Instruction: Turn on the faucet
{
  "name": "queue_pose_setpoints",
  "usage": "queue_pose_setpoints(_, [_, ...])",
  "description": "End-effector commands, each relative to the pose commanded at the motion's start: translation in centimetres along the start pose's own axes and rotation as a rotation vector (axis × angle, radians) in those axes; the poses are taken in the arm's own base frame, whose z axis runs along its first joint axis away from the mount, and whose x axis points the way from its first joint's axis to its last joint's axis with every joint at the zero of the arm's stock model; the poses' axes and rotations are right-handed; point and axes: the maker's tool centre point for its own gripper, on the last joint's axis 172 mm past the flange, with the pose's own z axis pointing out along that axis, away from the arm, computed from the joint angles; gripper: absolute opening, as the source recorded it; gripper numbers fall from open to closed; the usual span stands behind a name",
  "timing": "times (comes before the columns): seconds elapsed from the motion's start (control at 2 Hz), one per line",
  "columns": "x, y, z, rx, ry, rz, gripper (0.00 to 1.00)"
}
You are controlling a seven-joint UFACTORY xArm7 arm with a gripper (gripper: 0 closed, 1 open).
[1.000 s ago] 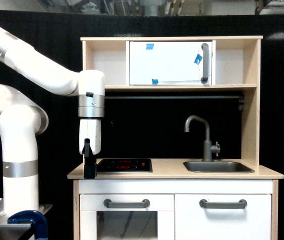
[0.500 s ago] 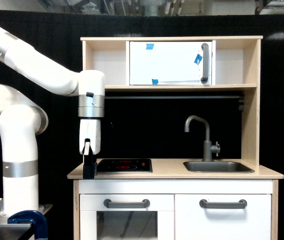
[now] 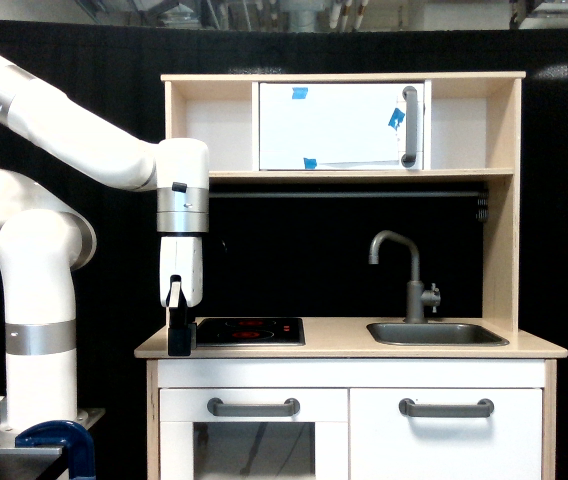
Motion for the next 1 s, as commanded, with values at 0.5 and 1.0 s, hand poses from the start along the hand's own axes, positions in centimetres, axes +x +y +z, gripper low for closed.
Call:
queue_pose_setpoints(0.5, [1.0, 0.7, -0.3, 0.001, 0.017, -0.052, 1.00])
queue_pose_setpoints(1.0, [2.6, 0.9, -1.6, 0.065, 0.132, -0.446, 1.00])
